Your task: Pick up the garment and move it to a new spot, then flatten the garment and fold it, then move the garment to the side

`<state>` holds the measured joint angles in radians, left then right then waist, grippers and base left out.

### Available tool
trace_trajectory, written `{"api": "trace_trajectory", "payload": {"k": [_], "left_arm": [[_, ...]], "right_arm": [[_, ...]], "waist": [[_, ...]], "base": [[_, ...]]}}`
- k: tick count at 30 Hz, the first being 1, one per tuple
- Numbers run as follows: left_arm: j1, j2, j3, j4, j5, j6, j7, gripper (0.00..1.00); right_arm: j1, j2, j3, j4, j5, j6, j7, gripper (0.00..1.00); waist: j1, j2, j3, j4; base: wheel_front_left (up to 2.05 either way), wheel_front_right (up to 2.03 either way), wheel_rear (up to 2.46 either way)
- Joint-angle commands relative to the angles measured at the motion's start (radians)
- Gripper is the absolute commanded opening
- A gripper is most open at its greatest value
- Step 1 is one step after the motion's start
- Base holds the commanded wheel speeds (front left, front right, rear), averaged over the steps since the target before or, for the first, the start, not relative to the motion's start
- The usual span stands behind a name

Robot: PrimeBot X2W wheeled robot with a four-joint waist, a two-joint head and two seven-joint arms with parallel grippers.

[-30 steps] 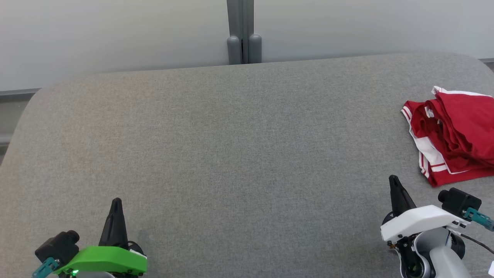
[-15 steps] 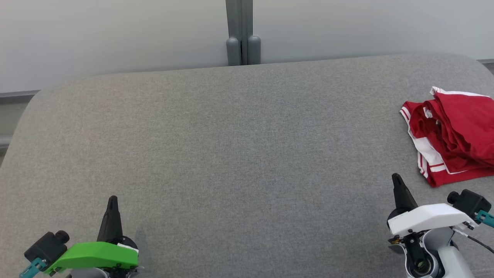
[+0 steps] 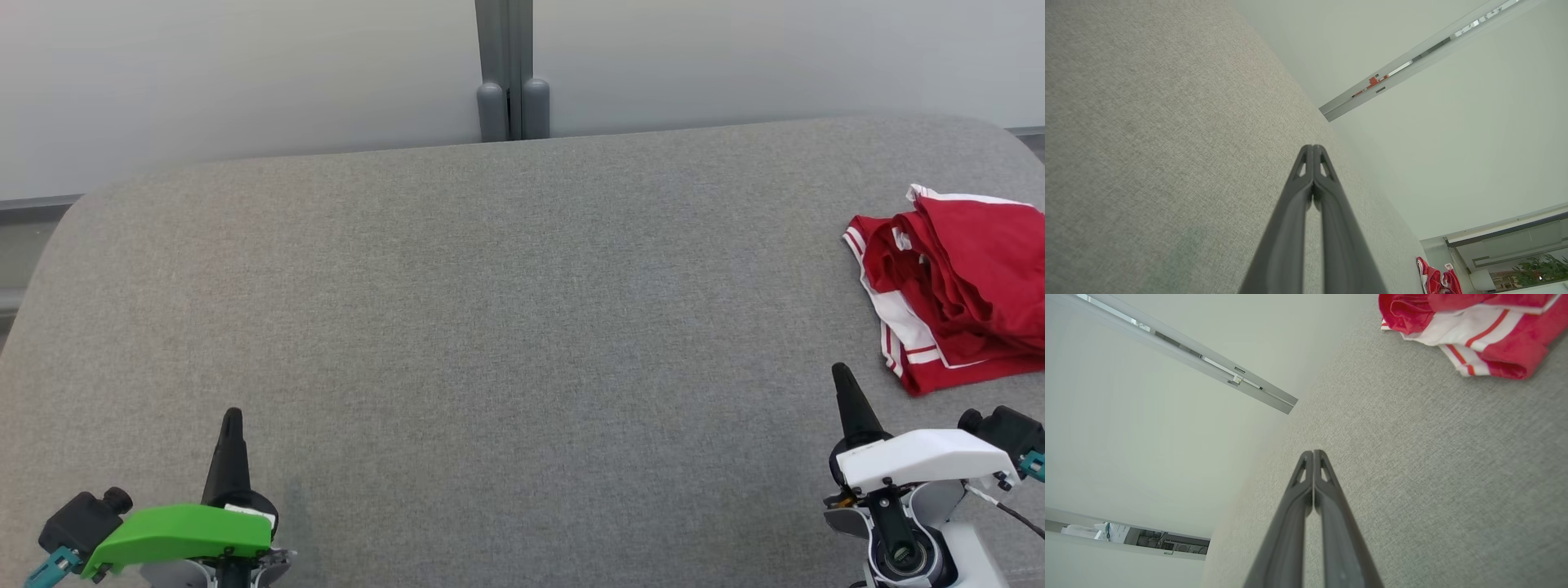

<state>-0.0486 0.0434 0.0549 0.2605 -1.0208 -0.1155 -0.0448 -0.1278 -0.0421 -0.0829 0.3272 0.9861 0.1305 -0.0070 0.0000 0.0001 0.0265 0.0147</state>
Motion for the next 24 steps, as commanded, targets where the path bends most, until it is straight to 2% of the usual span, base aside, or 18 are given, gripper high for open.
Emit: {"api": "trace_trajectory", "payload": {"k": [1,24], "left_arm": [[-0.029,0.006,0.006,-0.013,-0.033,-0.007,0.006,0.0],[-0.047,0.008,0.032,-0.015,-0.287,-0.011,0.077,0.0]], "right_arm": [[0.0,-0.006,-0.004,-0.017,0.032,0.001,0.007,0.0],[0.011,-0.008,-0.017,-0.049,0.302,0.001,0.06,0.0]], "waist": [[0.0,-0.0001,0.0,0.0],[0.0,-0.0001,-0.009,-0.006]], "base": [[0.0,0.0,0.0],[0.0,0.0,0.0]]}}
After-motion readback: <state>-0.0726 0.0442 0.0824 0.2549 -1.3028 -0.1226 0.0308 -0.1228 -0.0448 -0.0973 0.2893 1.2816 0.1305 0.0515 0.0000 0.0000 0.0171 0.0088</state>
